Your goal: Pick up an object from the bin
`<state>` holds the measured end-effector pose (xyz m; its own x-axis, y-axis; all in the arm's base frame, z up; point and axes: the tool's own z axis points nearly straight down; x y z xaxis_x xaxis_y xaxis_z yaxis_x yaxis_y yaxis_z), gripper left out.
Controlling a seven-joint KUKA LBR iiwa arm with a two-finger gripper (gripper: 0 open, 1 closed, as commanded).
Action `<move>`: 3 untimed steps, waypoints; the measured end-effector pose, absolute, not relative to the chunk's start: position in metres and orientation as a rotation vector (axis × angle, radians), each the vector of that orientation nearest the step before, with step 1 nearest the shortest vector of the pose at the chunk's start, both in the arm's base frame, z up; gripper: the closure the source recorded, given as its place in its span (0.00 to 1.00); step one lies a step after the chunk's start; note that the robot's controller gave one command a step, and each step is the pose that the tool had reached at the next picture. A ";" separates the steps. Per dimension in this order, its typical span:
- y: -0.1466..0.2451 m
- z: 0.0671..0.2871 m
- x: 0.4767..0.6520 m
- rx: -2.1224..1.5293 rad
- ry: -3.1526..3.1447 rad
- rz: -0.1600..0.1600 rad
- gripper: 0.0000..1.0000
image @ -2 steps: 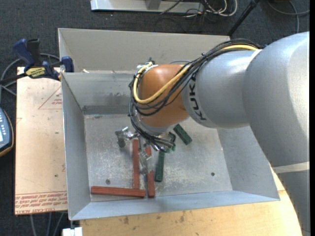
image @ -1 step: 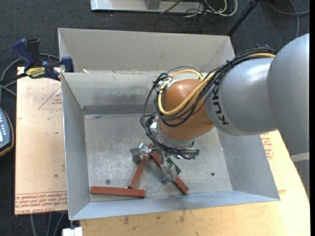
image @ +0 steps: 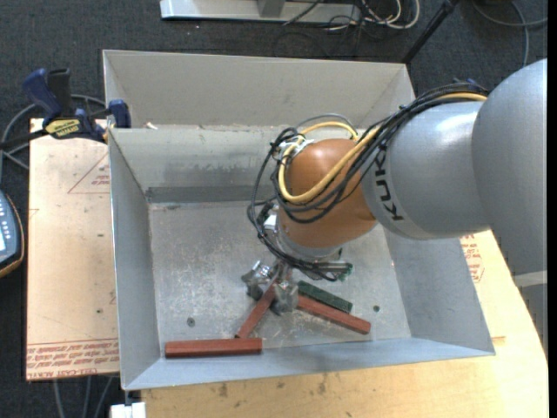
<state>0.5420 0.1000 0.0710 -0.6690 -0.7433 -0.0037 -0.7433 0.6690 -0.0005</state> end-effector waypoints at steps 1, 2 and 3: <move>0.068 0.268 0.535 -1.294 2.850 -0.005 1.00; 0.082 0.165 0.520 -1.331 2.853 0.007 1.00; 0.082 0.169 0.522 -1.322 2.849 0.003 0.00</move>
Offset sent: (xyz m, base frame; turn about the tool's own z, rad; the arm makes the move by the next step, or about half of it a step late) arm -0.0096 -0.0316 0.1918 -0.0193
